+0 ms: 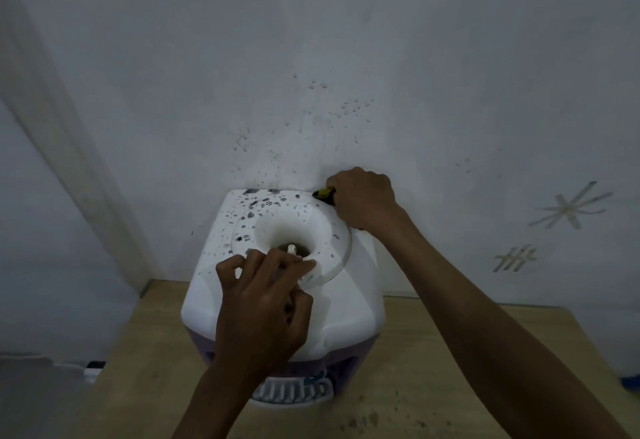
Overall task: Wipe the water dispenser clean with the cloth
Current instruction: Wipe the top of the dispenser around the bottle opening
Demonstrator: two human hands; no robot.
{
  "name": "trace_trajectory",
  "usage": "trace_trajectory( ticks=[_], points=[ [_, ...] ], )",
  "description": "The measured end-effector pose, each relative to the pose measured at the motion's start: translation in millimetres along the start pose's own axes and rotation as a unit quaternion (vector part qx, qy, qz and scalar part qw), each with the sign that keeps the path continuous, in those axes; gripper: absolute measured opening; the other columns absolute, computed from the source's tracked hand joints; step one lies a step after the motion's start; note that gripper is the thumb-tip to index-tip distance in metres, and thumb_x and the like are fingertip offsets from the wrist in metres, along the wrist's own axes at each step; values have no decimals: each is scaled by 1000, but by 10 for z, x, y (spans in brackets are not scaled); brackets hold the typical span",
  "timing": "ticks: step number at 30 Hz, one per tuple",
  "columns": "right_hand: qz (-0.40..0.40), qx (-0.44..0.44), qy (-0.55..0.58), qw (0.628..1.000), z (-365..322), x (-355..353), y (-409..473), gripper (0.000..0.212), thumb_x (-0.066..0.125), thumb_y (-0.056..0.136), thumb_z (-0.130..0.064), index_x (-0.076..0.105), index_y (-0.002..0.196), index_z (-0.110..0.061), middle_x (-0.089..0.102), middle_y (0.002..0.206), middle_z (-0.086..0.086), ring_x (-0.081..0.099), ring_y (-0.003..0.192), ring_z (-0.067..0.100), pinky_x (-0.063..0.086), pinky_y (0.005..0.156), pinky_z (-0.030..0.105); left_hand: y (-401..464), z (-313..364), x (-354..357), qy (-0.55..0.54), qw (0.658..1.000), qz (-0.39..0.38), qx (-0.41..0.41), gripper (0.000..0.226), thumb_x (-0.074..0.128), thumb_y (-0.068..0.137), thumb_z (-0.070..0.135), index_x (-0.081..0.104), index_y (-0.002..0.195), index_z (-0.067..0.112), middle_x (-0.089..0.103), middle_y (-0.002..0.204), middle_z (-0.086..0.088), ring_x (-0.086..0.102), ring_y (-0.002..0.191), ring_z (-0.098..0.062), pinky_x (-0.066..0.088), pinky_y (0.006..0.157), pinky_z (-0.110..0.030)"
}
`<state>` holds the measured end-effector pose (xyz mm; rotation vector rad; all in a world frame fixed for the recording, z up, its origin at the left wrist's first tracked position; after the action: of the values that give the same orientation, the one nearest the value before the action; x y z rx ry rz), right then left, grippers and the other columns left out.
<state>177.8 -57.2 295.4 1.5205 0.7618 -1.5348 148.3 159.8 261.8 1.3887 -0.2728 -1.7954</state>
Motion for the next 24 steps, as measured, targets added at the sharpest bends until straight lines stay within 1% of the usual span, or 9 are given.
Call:
trace_trajectory(
  ticks=[3,6,8,10,12,15,19,21,24],
  points=[
    [28,-17,24,999,-288,-42,99,19,54,95,-5,68,100,-16,57,87,0,57,77,19,28,55,28,-5,-6,7,1,1000,-4,-3,31,55,83,23,76,105,25,70,107,6,62,97,-20,30,96,-42],
    [45,-31,16,998,-464,-74,176,21,55,94,-3,68,105,-16,52,87,-1,50,75,18,33,64,31,-12,-8,10,4,1000,-7,-3,31,54,83,24,76,106,24,70,107,5,62,96,-20,30,96,-42],
    [42,-38,14,998,-489,-56,208,21,56,95,-4,69,104,-17,52,86,-2,49,74,18,30,59,29,-11,-2,8,5,1000,-6,-2,31,54,83,24,76,106,24,70,107,5,61,96,-20,30,96,-42],
    [51,-43,21,998,-446,-31,195,21,55,97,-7,69,103,-20,52,85,-4,49,74,18,21,52,27,-10,4,7,6,1000,-4,0,32,53,84,24,76,106,23,70,107,5,62,96,-21,30,96,-43],
    [72,-41,30,996,-353,-13,144,21,53,100,-10,69,102,-24,50,84,-6,52,76,18,18,51,28,-10,0,9,8,1000,-2,1,32,53,84,24,77,105,23,70,107,5,62,96,-21,31,95,-44],
    [84,-23,36,996,-153,34,35,22,51,102,-11,68,98,-24,50,84,-7,57,81,20,21,54,28,-6,-9,2,6,1000,2,0,31,53,84,24,76,105,23,71,107,4,62,96,-22,32,95,-45],
    [92,0,29,995,138,78,-203,19,50,105,-23,69,106,-18,61,96,1,54,84,20,14,52,28,-12,1,0,7,1000,3,3,31,53,85,25,77,104,22,71,106,4,62,97,-21,32,95,-45],
    [90,11,19,996,198,90,-315,22,47,106,-26,67,105,-16,60,96,2,51,82,20,19,55,29,-12,-2,-3,7,1000,5,4,30,53,85,25,76,104,22,71,106,4,63,97,-22,32,96,-45],
    [68,36,5,997,161,82,-270,13,52,104,-20,64,99,-18,56,92,-2,47,79,16,29,66,30,-9,1,-13,11,1000,8,3,30,54,84,24,77,103,22,71,106,4,63,96,-22,32,95,-44]
  ],
)
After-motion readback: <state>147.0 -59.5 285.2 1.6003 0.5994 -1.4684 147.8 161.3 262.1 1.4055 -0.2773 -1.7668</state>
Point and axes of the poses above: each hand's wrist, its own y-axis towards the middle knuckle, its own x-axis out of the palm, z = x × y, the point moved 8 cm from there along y, towards the middle knuckle
